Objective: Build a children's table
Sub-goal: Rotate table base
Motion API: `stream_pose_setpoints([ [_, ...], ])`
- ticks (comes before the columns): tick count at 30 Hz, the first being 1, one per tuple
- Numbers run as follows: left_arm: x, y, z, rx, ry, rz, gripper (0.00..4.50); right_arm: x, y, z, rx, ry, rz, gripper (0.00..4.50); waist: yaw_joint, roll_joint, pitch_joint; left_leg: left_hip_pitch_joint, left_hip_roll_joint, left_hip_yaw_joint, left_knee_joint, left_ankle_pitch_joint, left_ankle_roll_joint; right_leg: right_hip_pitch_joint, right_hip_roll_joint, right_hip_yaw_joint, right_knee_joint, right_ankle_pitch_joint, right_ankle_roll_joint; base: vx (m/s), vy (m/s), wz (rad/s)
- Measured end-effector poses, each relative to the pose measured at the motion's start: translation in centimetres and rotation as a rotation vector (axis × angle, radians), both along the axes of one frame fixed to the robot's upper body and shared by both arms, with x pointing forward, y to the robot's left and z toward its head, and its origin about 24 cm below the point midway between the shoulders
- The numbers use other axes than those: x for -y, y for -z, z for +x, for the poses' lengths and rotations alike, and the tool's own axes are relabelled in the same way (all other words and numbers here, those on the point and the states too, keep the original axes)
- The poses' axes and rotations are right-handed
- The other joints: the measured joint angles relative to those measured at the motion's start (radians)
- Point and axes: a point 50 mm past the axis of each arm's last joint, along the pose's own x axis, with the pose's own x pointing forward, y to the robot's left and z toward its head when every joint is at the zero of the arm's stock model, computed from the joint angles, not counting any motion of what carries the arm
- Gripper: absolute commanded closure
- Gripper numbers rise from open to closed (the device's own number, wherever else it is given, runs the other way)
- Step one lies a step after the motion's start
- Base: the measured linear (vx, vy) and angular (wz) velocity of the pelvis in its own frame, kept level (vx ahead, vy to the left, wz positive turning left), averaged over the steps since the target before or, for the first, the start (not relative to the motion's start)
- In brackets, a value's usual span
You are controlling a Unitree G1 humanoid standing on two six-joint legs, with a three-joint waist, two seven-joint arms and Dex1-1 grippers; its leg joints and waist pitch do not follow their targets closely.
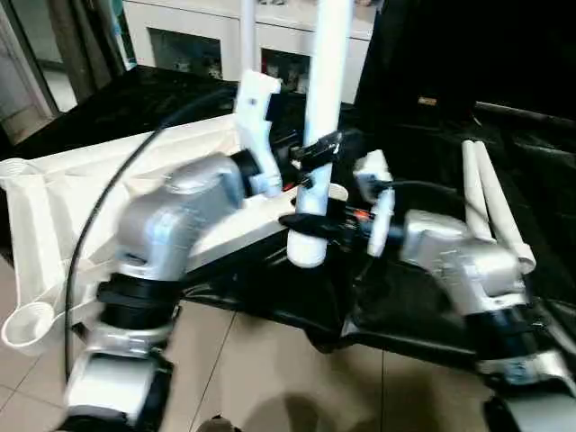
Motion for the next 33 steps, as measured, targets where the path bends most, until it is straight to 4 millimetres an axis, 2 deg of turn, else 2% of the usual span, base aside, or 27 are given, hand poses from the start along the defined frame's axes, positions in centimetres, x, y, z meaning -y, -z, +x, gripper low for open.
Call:
stream_pose_setpoints([
  [4,0.0,-0.4,-1.2,0.019,0.155,-0.032,2.62,0.5,-0.7,-1.1,0.008,-0.119,-0.002,2.59,0.006,0.0,0.0,0.0,0.0,0.0,0.0,0.0,0.0,0.001,0.0,0.0,0.0,0.0,0.0,0.0,0.0,0.0],
  [10,0.4,0.6,-1.5,-0.04,0.261,-0.045,2.62,2.2,-0.4,-2.0,-0.03,-0.19,-0.065,2.59,0.007,0.001,0.0,0.001,0.0,0.0,0.001,0.001,0.0,0.003,0.0,0.0,0.0,0.001,0.001,0.0,0.0,0.0],
  [14,0.5,0.7,-1.6,-0.05,0.284,-0.055,2.62,2.3,-0.5,-2.2,-0.039,-0.208,-0.067,2.59,0.003,0.002,0.0,0.002,0.001,0.0,0.001,0.001,0.0,0.003,0.0,0.0,0.001,0.001,0.001,0.0,0.0,0.0],
  [27,-0.1,0.8,-1.8,-0.087,0.344,-0.089,2.62,2.7,-0.7,-2.6,-0.044,-0.25,-0.075,2.59,0.006,0.002,0.0,0.001,0.001,0.0,0.001,0.001,0.0,0.003,0.0,0.0,0.001,0.001,-0.001,0.0,0.0,0.0],
  [30,0.0,0.7,-1.7,-0.079,0.332,-0.092,2.62,2.7,-0.8,-2.4,-0.002,-0.237,-0.084,2.59,0.006,0.002,0.0,0.001,0.001,0.0,0.001,0.001,0.0,0.003,0.0,0.0,0.001,0.002,-0.001,0.0,0.0,0.0],
  [31,0.0,0.7,-1.6,-0.071,0.316,-0.089,2.62,2.6,-0.7,-2.2,0.011,-0.224,-0.082,2.03,0.006,0.002,0.0,0.001,0.001,0.0,0.001,0.001,0.0,0.003,0.0,0.0,0.001,0.002,-0.001,0.0,0.0,0.0],
  [33,-0.1,0.7,-1.3,-0.056,0.27,-0.077,2.63,2.2,-0.4,-1.8,0.025,-0.186,-0.074,1.89,0.005,0.002,0.0,0.001,0.001,0.0,0.001,0.001,0.0,0.003,0.0,0.0,0.001,0.002,-0.001,0.0,0.0,0.0],
])
